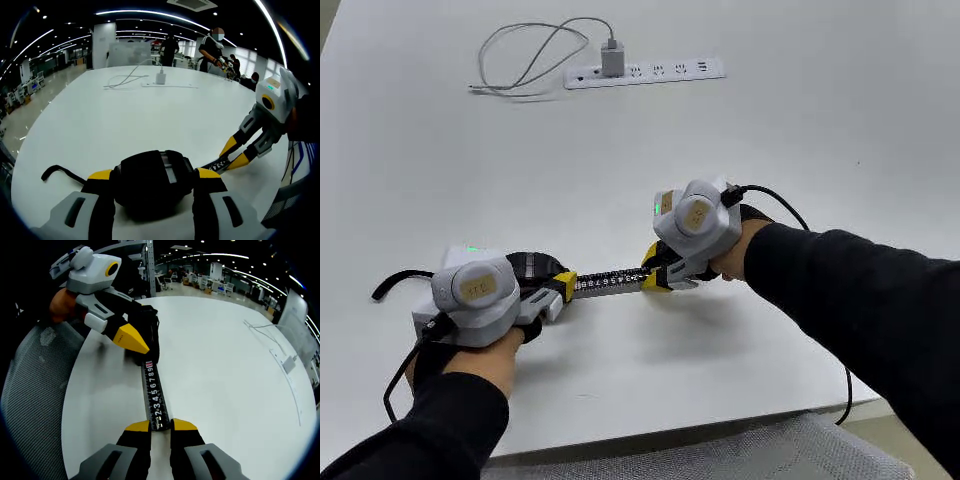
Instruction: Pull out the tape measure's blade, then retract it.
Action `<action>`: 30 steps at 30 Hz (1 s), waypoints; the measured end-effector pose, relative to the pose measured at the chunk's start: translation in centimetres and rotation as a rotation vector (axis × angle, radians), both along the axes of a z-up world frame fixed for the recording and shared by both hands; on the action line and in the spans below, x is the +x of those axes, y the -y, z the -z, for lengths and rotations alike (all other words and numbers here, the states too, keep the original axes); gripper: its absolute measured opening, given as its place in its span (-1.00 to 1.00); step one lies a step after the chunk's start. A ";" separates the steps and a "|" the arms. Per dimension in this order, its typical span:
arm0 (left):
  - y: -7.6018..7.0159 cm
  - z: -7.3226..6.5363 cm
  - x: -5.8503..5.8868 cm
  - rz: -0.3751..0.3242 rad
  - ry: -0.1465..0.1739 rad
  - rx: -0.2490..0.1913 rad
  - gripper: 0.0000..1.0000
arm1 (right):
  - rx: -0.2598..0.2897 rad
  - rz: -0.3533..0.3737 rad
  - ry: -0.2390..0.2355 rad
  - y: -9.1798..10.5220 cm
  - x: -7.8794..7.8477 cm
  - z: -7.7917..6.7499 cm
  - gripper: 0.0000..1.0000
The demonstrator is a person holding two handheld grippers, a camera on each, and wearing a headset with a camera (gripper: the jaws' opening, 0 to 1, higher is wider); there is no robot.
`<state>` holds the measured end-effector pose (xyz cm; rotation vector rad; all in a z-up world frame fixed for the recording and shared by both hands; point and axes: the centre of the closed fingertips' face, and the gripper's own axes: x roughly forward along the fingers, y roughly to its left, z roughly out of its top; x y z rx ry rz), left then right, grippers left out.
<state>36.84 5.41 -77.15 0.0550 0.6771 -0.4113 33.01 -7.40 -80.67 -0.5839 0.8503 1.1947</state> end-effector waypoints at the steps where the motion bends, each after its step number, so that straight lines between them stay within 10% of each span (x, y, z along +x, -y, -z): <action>1: 0.0 0.0 0.0 0.001 0.000 0.000 0.16 | 0.002 0.000 0.000 0.0 0.0 0.0 -0.80; 30: 0.0 0.0 -0.1 0.006 -0.003 -0.001 0.16 | 0.020 0.004 0.001 -0.2 -0.2 0.0 -0.80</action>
